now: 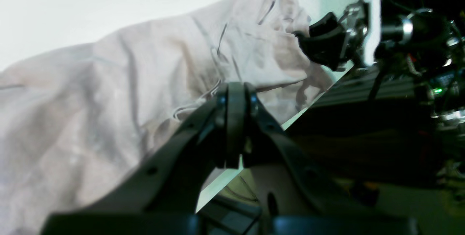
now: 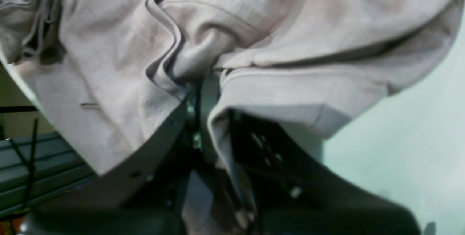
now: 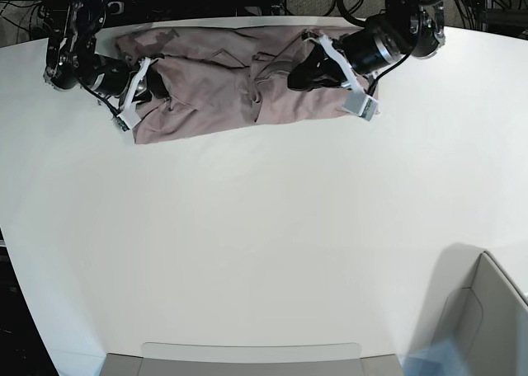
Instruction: Fold the T-shirt properly
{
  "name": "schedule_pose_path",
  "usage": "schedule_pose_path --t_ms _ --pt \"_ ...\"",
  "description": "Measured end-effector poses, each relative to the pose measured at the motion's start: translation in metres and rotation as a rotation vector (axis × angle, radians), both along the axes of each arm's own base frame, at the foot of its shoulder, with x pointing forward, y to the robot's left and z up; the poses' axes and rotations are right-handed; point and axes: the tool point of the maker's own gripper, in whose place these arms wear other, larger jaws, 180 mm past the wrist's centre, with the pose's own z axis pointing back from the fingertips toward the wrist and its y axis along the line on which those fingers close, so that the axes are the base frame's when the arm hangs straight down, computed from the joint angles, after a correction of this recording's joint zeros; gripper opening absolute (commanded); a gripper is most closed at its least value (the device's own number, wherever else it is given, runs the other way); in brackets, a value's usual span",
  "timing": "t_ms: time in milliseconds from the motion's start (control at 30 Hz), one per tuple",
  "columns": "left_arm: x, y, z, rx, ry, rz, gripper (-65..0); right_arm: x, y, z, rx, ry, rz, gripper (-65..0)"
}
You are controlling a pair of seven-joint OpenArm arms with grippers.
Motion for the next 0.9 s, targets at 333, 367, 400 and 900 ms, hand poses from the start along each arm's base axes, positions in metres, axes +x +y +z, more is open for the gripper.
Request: schedule_pose_path --t_ms 333,367,400,900 --pt "0.014 0.044 0.013 -0.044 -0.023 0.146 -65.0 0.052 -0.101 0.012 -0.24 -0.054 -0.215 -65.0" --pt "0.012 0.048 0.012 -0.04 -0.016 0.159 -65.0 0.053 -0.114 0.014 -0.274 -0.049 -0.227 -65.0" --pt "0.01 0.052 0.01 -0.035 -0.007 0.175 -65.0 0.054 -0.124 0.016 -0.31 -0.041 -0.233 -65.0" --pt "-0.015 0.141 -0.033 0.071 0.147 0.425 -65.0 0.049 -0.066 0.102 -0.507 -0.287 -0.098 -65.0"
